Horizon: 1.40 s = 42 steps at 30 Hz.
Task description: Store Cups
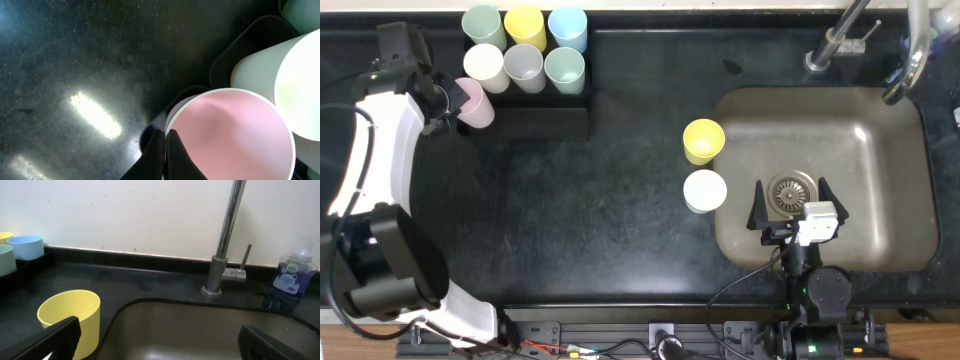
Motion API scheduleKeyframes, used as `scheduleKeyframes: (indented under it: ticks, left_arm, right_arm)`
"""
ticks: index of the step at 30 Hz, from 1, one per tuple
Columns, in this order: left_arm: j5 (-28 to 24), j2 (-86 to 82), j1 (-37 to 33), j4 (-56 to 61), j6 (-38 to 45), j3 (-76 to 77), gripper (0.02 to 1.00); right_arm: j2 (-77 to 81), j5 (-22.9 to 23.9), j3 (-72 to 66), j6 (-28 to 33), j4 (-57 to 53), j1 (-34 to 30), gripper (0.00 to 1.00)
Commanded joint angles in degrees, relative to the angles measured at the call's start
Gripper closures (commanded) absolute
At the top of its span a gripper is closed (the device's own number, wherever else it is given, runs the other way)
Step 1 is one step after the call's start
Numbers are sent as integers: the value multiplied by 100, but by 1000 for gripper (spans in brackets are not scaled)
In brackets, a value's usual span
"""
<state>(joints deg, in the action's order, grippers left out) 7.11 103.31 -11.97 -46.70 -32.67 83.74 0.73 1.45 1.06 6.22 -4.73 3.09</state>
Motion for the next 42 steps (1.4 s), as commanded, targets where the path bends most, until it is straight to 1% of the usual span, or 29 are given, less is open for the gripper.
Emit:
scheduleKeyframes:
  ticks: [1,11,16,25,26,27,33,38,42]
  left_arm:
    - [11,61,52,46,-37,140,982]
    - [52,262,151,168,-39,136,982]
    - [175,264,315,212,-39,133,980]
    - [181,264,411,289,-63,133,982]
    - [181,262,411,271,-63,133,961]
    - [181,262,411,254,-63,133,886]
    - [181,262,411,166,-63,133,551]
    - [181,262,411,96,-61,133,404]
    - [114,153,411,28,-61,136,340]
  right_arm:
    - [-46,-37,-79,22,26,22,3]
    - [-46,-37,-79,22,26,22,3]
    - [-46,-39,-79,22,26,22,5]
    - [-46,-37,-79,22,26,22,3]
    - [-46,-37,-79,22,26,22,3]
    - [-46,-37,-79,22,26,22,7]
    - [-46,-37,-79,22,26,22,3]
    - [-46,-37,-79,22,26,22,3]
    - [-46,-37,-79,22,26,22,3]
